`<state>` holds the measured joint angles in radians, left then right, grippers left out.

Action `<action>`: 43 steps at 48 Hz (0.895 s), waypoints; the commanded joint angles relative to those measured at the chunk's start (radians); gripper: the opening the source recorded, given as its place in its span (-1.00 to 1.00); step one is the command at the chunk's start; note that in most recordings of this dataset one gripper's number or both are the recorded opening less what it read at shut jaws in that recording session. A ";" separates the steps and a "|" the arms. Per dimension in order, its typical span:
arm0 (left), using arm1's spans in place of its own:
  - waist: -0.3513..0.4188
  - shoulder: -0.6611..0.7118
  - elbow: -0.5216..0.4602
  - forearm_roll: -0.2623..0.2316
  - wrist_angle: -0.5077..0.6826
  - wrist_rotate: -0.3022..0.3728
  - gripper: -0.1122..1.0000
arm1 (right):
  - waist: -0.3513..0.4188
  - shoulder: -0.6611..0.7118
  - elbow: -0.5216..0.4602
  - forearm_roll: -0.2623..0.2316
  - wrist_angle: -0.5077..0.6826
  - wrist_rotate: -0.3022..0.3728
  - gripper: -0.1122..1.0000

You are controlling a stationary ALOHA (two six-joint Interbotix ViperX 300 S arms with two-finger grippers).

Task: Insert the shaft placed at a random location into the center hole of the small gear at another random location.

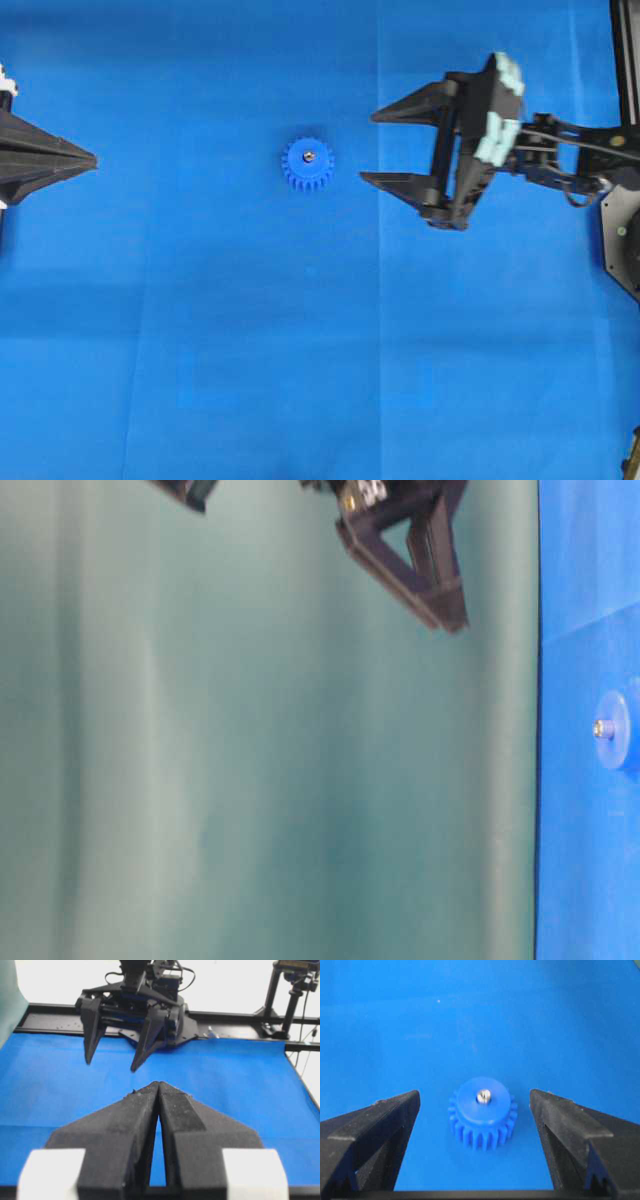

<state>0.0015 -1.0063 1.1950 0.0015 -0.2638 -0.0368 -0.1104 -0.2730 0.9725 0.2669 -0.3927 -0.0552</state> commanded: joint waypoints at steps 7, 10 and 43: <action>0.000 0.003 -0.005 0.000 -0.003 0.002 -0.80 | 0.006 -0.114 0.061 0.000 0.000 0.003 0.62; 0.000 0.003 -0.005 0.002 -0.003 0.002 -0.80 | 0.006 -0.143 0.078 0.000 0.006 0.003 0.62; 0.002 0.002 -0.005 0.002 -0.003 0.014 -0.80 | 0.006 -0.204 0.110 0.000 0.009 0.003 0.62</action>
<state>0.0000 -1.0078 1.2011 0.0000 -0.2623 -0.0261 -0.1058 -0.4679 1.0922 0.2669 -0.3804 -0.0522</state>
